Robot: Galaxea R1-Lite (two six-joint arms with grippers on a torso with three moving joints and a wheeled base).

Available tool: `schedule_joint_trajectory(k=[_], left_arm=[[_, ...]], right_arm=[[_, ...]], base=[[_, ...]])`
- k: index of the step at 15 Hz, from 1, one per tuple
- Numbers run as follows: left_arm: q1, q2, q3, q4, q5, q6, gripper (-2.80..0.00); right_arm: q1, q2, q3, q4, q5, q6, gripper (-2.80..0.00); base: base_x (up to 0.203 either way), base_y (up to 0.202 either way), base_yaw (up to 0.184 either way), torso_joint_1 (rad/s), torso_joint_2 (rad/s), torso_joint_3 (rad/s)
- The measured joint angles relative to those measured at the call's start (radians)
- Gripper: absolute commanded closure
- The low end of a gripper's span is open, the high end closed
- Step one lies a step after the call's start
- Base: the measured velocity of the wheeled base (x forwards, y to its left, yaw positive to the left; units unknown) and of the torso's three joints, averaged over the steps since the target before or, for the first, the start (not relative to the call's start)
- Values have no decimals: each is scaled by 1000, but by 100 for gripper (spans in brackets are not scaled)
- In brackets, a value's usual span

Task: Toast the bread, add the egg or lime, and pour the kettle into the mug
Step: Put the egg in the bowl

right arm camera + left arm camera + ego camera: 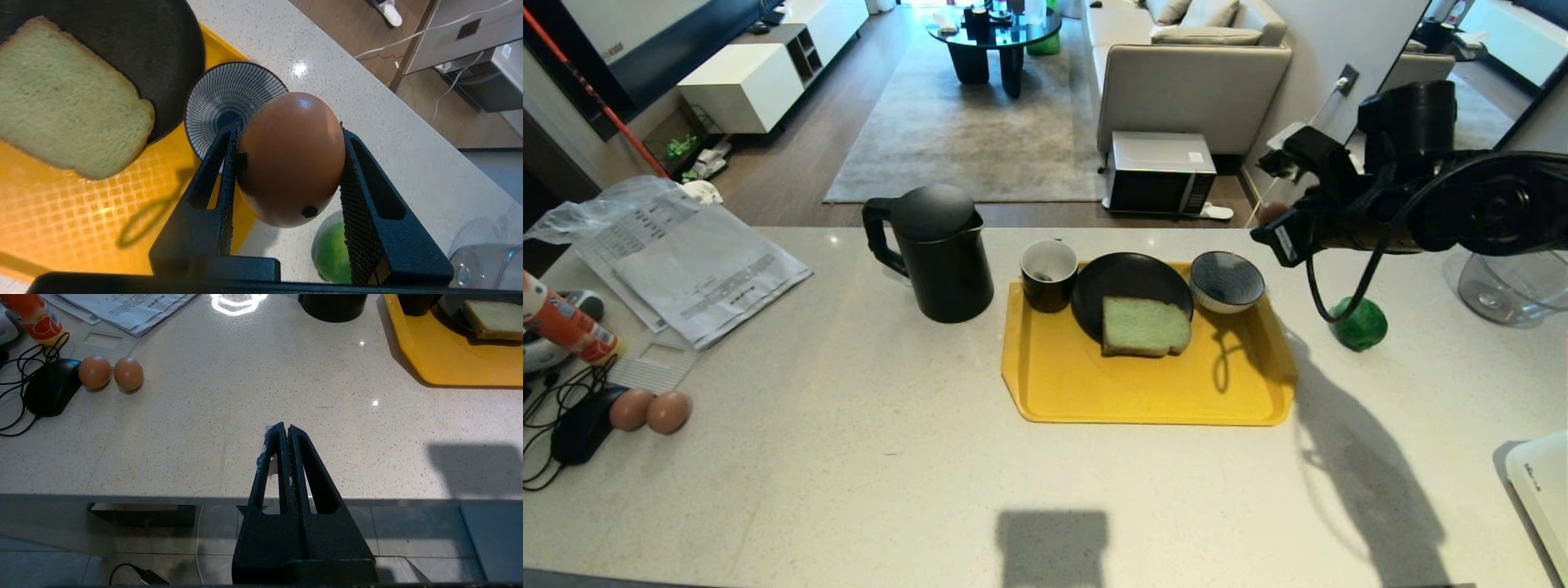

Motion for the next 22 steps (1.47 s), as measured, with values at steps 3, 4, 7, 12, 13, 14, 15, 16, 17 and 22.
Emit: schedule_joint_trajectory(k=[3,4,7,12,13,14,15,16,17,22], left_arm=[[0,0,0,0,0,-1,0],[0,0,0,0,0,0,0],[0,0,0,0,0,0,0],[0,0,0,0,0,0,0],[0,0,0,0,0,0,0],[0,0,0,0,0,0,0],[0,0,0,0,0,0,0],[0,0,0,0,0,-1,0],[0,0,0,0,0,-1,0],[0,0,0,0,0,0,0]], right_arm=[[-3,95,-99,32,-16,-4,0],[-5,121,-121,33,-18,-4,0],[-13,192,-188,34,-25,-13,0],[-20,293,-288,32,-79,-46,0],[-22,308,-293,29,-87,-49,0],[-27,321,-295,27,-89,-50,0],[-33,334,-298,23,-92,-50,0],[-38,346,-301,20,-94,-50,0],[-43,356,-302,17,-95,-50,0],[-49,395,-305,-2,-104,-49,0]], base=[[0,0,0,0,0,0],[0,0,0,0,0,0],[0,0,0,0,0,0],[0,0,0,0,0,0],[0,0,0,0,0,0],[0,0,0,0,0,0],[0,0,0,0,0,0],[0,0,0,0,0,0],[0,0,0,0,0,0],[0,0,0,0,0,0]])
